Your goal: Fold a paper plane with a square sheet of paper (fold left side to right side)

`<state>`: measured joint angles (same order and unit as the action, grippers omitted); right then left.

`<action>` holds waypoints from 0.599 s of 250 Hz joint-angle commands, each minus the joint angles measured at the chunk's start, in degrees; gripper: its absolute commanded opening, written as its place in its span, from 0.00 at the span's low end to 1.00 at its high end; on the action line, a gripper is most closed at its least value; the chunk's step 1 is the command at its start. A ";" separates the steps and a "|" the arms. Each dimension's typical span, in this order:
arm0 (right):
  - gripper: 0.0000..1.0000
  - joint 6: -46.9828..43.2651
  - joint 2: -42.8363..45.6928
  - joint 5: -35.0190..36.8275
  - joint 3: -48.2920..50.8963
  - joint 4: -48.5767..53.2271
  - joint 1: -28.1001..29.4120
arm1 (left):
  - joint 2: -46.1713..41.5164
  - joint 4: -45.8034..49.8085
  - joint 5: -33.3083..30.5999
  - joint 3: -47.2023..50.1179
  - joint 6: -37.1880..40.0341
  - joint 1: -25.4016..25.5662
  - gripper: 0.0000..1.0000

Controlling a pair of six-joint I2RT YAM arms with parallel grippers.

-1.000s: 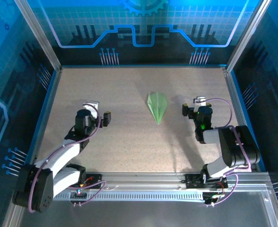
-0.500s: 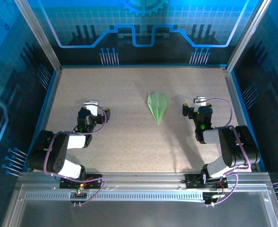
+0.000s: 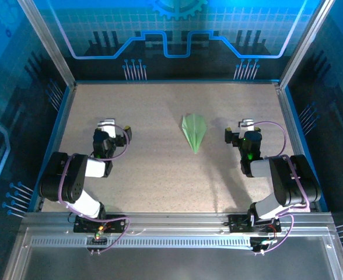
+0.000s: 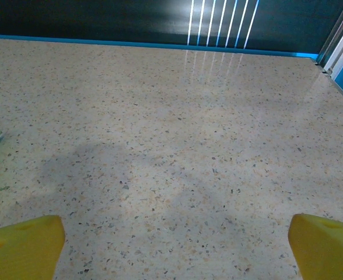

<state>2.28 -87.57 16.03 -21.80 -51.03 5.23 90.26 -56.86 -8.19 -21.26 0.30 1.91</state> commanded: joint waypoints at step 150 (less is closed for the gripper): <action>0.99 -0.88 -0.41 0.77 -0.66 -0.83 0.69 | -0.79 2.41 -0.82 -0.19 -0.72 -0.73 1.00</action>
<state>2.26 -87.57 16.03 -21.80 -51.03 5.23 90.26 -54.26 -8.34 -21.23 -0.03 1.91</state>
